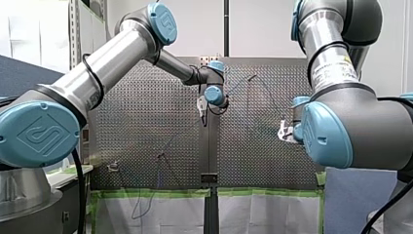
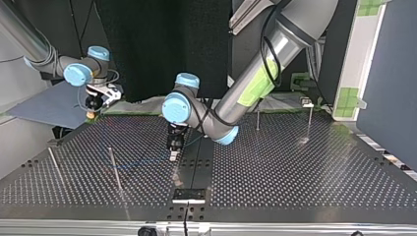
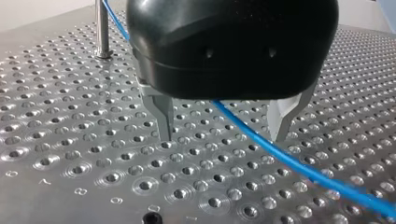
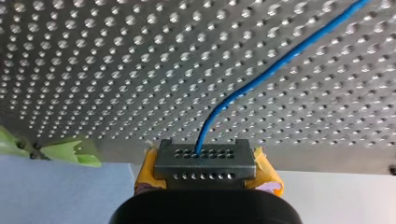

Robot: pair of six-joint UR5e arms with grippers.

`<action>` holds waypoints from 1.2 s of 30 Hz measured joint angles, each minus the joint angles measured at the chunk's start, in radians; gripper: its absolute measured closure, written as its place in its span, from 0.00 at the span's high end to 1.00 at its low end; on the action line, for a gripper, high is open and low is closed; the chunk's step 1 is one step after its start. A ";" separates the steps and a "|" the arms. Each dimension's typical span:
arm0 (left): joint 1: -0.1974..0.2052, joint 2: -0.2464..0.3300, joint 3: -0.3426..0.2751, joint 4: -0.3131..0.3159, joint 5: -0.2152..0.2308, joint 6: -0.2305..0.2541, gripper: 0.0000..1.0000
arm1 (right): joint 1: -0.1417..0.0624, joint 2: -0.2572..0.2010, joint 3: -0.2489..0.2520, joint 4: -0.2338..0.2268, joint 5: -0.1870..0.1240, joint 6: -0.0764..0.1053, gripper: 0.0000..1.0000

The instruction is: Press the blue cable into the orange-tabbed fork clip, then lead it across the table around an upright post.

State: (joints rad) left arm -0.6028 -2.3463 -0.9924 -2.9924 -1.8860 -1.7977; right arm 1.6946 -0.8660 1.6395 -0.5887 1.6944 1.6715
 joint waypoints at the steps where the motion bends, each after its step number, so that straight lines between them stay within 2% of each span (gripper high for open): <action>1: 0.000 0.000 0.000 -0.001 -0.001 0.000 1.00 | -0.001 0.004 0.000 -0.002 0.000 -0.001 0.00; 4: -0.001 0.000 0.000 -0.003 -0.003 -0.001 1.00 | -0.005 0.013 0.000 -0.009 -0.002 -0.003 0.00; 7: -0.002 0.000 -0.001 -0.004 -0.007 -0.001 1.00 | -0.019 0.029 0.000 -0.022 -0.013 -0.004 0.00; 11: -0.005 0.000 0.000 -0.006 -0.010 -0.002 1.00 | -0.050 0.061 0.000 -0.053 -0.036 0.011 0.00; 17: -0.006 0.000 0.000 -0.015 -0.017 -0.003 1.00 | -0.103 0.114 -0.004 -0.106 -0.043 0.036 0.00; 20: -0.006 0.000 0.000 -0.017 -0.018 -0.003 1.00 | -0.118 0.139 -0.006 -0.130 -0.045 0.040 0.00; 24: -0.007 0.000 0.000 -0.019 -0.018 -0.006 1.00 | -0.122 0.172 -0.008 -0.152 -0.049 0.040 0.00; 29: -0.007 0.000 -0.001 -0.020 -0.018 -0.011 1.00 | -0.120 0.217 -0.011 -0.158 -0.056 0.041 0.00; 36: -0.004 0.001 0.000 -0.024 -0.024 -0.029 1.00 | -0.119 0.233 -0.012 -0.157 -0.059 0.043 0.00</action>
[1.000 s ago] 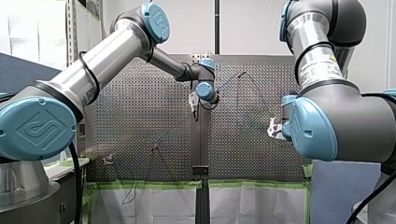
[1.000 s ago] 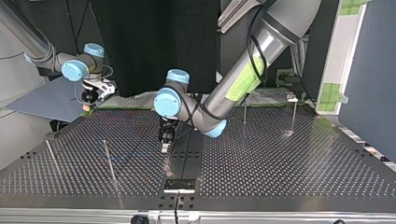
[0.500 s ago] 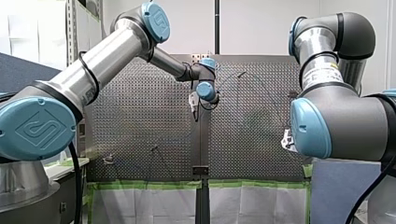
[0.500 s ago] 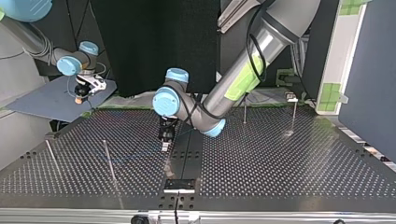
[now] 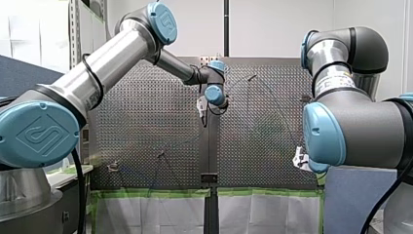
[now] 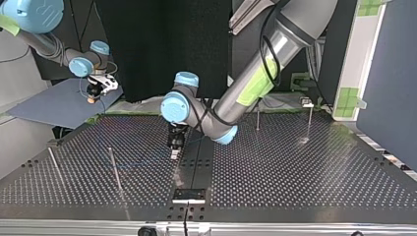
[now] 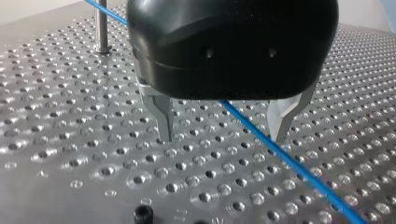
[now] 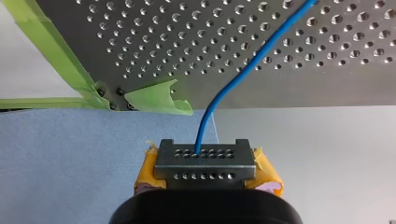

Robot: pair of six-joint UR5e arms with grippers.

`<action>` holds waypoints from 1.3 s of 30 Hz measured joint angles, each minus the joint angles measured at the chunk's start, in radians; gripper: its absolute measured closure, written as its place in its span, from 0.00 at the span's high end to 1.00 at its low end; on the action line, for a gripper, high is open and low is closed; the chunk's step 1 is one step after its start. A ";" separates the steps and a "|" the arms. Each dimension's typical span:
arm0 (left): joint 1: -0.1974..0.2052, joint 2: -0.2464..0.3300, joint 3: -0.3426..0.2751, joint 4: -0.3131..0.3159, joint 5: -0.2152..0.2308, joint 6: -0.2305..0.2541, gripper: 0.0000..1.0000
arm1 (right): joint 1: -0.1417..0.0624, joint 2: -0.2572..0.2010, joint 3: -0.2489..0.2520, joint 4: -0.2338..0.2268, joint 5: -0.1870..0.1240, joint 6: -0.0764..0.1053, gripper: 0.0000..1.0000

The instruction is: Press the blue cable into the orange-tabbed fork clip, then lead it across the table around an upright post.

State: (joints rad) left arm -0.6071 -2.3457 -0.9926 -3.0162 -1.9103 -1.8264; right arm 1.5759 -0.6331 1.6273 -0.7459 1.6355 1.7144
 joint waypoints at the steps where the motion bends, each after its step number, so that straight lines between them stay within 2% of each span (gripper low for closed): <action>1: 0.001 0.000 0.000 -0.001 -0.003 -0.009 1.00 | 0.000 0.000 0.000 0.000 0.000 0.000 0.00; 13: -0.002 0.004 0.000 -0.002 -0.088 -0.118 1.00 | 0.002 0.001 -0.001 0.000 -0.011 0.001 0.00; 20: -0.009 0.005 0.000 -0.005 -0.115 -0.177 1.00 | 0.002 0.001 -0.001 0.000 -0.014 0.000 0.00; 29: -0.018 0.007 0.000 -0.011 -0.129 -0.253 1.00 | 0.002 0.001 -0.001 0.002 -0.015 0.000 0.00; 39: -0.043 0.020 -0.001 -0.018 -0.153 -0.275 1.00 | 0.002 0.001 -0.001 0.002 -0.015 0.000 0.00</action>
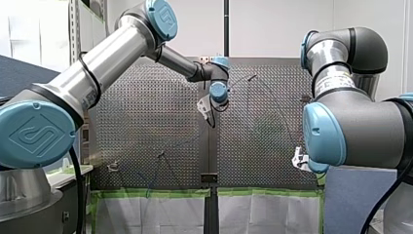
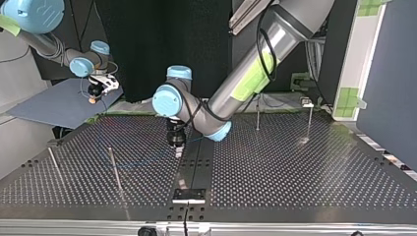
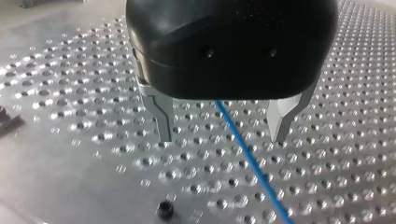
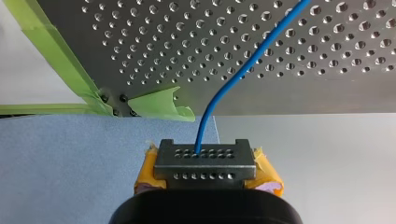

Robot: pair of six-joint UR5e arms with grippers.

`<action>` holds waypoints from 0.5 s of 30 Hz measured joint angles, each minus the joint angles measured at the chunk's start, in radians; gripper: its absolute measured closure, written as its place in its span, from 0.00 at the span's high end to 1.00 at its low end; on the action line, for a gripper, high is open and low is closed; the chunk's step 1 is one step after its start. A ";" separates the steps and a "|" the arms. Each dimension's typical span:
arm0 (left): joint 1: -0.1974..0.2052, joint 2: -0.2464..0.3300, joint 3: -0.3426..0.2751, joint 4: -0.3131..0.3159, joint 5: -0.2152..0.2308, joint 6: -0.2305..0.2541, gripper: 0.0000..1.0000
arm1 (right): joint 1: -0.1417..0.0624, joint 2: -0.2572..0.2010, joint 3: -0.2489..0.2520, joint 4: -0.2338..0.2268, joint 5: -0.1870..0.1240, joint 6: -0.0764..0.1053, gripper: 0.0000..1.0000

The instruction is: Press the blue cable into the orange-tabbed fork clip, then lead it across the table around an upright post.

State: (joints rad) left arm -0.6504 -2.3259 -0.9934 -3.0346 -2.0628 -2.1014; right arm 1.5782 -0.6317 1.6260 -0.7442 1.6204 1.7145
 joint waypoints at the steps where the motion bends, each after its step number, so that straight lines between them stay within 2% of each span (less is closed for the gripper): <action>1: -0.004 0.001 0.000 -0.003 0.000 0.000 1.00 | 0.000 0.000 0.000 0.000 0.000 0.000 0.00; 6: -0.019 0.012 -0.016 -0.005 0.000 -0.002 1.00 | 0.000 0.000 0.000 0.003 0.000 0.000 0.00; 15: -0.025 0.082 -0.110 0.074 0.022 -0.001 1.00 | 0.002 0.000 -0.001 0.011 0.000 0.000 0.00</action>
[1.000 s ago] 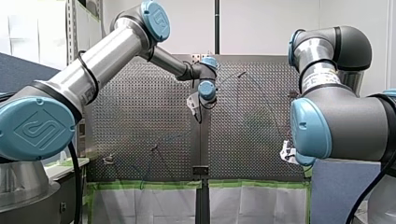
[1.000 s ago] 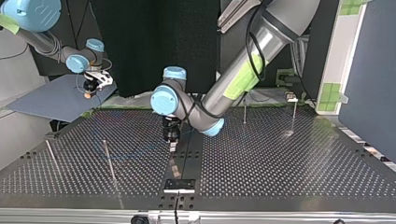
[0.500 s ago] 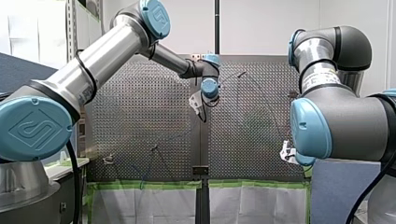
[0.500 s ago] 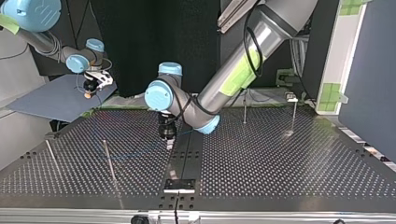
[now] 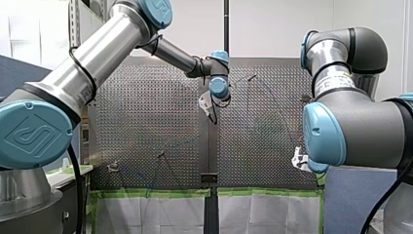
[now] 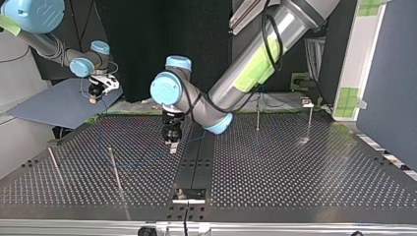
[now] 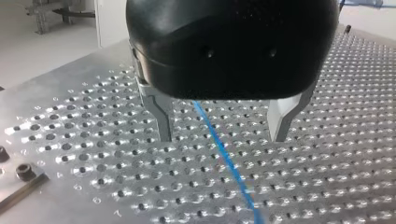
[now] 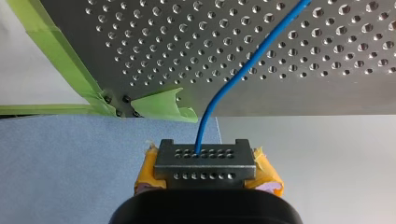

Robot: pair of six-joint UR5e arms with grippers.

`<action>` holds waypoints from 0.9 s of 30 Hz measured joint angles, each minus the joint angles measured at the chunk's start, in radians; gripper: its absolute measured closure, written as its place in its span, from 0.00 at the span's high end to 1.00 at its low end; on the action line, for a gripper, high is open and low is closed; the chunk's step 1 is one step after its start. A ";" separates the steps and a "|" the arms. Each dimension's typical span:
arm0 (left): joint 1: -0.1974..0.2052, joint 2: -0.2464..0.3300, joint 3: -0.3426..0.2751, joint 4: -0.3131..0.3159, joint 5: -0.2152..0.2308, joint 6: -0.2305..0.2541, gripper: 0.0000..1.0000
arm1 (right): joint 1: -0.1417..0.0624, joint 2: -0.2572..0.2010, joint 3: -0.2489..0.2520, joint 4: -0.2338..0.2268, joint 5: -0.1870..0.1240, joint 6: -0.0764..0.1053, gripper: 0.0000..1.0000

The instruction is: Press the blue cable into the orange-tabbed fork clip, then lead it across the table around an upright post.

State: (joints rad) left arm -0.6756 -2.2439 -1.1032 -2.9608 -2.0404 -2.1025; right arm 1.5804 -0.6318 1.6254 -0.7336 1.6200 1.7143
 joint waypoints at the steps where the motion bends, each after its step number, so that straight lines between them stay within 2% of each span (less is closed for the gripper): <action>1: -0.002 0.002 -0.013 0.003 0.001 0.001 1.00 | 0.000 0.000 0.000 0.002 0.000 0.000 0.00; 6: -0.015 0.007 -0.056 0.000 0.011 0.012 1.00 | 0.000 0.000 0.000 0.012 0.000 0.000 0.00; 14: -0.077 0.058 -0.083 -0.030 0.038 0.056 1.00 | 0.000 0.000 0.000 0.015 0.000 -0.001 0.00; 19: -0.108 0.101 -0.063 -0.036 0.071 0.095 1.00 | 0.001 0.000 -0.001 0.015 0.000 -0.001 0.00; 27: -0.113 0.158 0.009 -0.105 0.145 0.170 1.00 | 0.003 0.000 -0.003 0.016 0.000 0.000 0.00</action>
State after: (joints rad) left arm -0.7886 -2.0860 -1.0944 -3.0655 -1.8953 -1.9327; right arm 1.5831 -0.6320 1.6225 -0.7181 1.6200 1.7138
